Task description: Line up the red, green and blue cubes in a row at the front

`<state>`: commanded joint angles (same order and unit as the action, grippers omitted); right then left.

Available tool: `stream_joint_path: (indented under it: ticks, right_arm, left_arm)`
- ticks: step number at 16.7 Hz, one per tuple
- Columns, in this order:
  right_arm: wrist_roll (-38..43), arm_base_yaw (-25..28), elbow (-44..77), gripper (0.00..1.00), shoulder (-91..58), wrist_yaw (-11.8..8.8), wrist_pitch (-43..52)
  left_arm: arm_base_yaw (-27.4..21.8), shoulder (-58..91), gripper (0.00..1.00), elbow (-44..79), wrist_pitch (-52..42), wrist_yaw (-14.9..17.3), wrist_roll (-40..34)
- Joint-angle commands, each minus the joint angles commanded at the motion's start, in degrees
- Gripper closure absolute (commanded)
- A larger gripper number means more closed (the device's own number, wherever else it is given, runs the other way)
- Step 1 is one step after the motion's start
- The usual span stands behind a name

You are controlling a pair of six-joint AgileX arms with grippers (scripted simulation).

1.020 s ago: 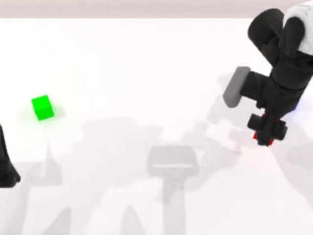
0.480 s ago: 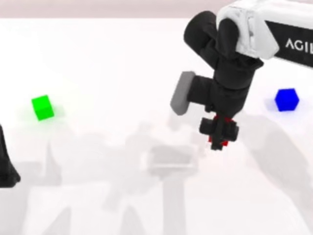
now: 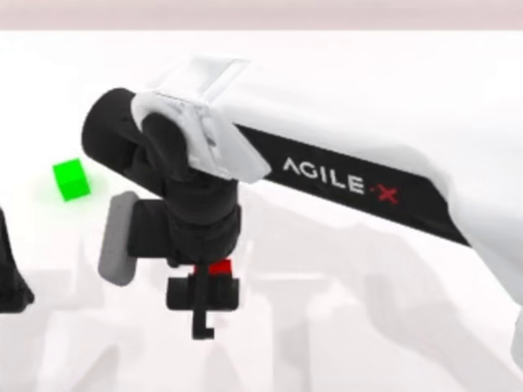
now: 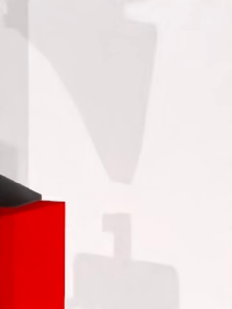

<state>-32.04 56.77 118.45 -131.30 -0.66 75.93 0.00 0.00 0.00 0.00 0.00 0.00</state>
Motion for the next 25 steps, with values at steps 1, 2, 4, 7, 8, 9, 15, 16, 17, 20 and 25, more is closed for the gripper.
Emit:
stream_joint_path:
  ticks: [1,2,4,7,8,9,15,16,17,20,25]
  right_arm:
    - [0.36,1.0,1.01,1.0,-0.49,0.06,0.38]
    - [0.51,1.4,1.43,1.0,-0.68,0.09,0.53]
    - [0.51,1.4,1.43,1.0,-0.68,0.09,0.53]
    - [0.55,1.24,1.12,1.0,-0.45,-0.01,0.24]
    - [0.57,1.24,0.36,1.0,-0.51,0.01,-0.55]
    - [0.62,1.22,-0.88,1.0,-0.65,0.03,-1.93]
    - [0.68,1.47,-10.7,1.0,-2.34,0.08,-13.39]
    - [0.66,1.52,-11.33,1.0,-2.47,0.11,-14.04]
    - [0.66,1.53,-11.43,1.0,-2.49,0.12,-14.14]
    - [0.66,1.53,-11.43,1.0,-2.49,0.12,-14.14]
    - [0.66,1.53,-11.43,0.62,-2.49,0.12,-14.14]
  left_arm:
    - [0.0,0.0,0.0,0.0,0.0,0.0,0.0]
    - [0.0,0.0,0.0,0.0,0.0,0.0,0.0]
    - [0.0,0.0,0.0,0.0,0.0,0.0,0.0]
    - [0.0,0.0,0.0,0.0,0.0,0.0,0.0]
    - [0.0,0.0,0.0,0.0,0.0,0.0,0.0]
    - [0.0,0.0,0.0,0.0,0.0,0.0,0.0]
    - [0.0,0.0,0.0,0.0,0.0,0.0,0.0]
    - [0.0,0.0,0.0,0.0,0.0,0.0,0.0]
    - [0.0,0.0,0.0,0.0,0.0,0.0,0.0]
    - [0.0,0.0,0.0,0.0,0.0,0.0,0.0]
    - [0.0,0.0,0.0,0.0,0.0,0.0,0.0]
